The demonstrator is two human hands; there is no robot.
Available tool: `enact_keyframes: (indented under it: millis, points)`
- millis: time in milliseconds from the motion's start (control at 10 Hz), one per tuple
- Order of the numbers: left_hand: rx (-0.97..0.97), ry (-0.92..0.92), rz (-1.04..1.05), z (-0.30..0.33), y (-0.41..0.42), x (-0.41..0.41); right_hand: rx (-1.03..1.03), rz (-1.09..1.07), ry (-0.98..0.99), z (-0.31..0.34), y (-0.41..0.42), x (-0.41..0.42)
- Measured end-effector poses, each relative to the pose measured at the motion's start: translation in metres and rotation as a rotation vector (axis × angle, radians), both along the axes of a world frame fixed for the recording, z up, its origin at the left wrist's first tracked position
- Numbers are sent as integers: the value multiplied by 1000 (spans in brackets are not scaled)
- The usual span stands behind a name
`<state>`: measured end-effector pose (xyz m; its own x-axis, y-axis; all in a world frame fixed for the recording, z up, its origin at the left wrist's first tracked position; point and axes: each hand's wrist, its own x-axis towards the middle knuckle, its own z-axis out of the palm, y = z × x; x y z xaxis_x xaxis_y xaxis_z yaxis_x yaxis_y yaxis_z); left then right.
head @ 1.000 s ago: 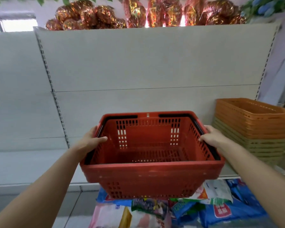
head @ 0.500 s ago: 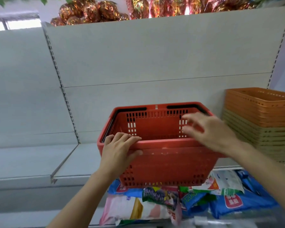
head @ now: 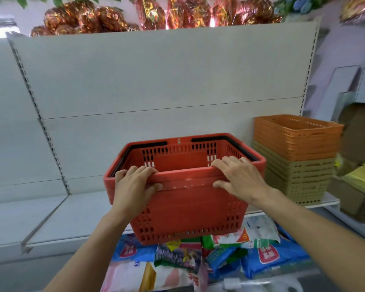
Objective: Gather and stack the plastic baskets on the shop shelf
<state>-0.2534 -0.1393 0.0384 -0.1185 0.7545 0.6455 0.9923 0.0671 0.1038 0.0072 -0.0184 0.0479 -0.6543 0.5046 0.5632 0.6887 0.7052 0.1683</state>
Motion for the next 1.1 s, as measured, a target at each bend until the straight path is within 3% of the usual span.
enact_keyframes:
  millis: [400,800,900,1000,1100]
  points:
    - [18,51,43,-10,120,94,-62,-75,66,-6,106,83]
    - [-87,27,173,-6,154,108,-127,-55,22,-7,147,82]
    - [-165,-28,273,-10,152,122,-170,-81,-13,-5,141,85]
    - [-126,-144,231,-10,142,143,-246,-75,-17,-5,120,98]
    - [-38,-374,101,-32,114,167,-293,7,18,-15,95,121]
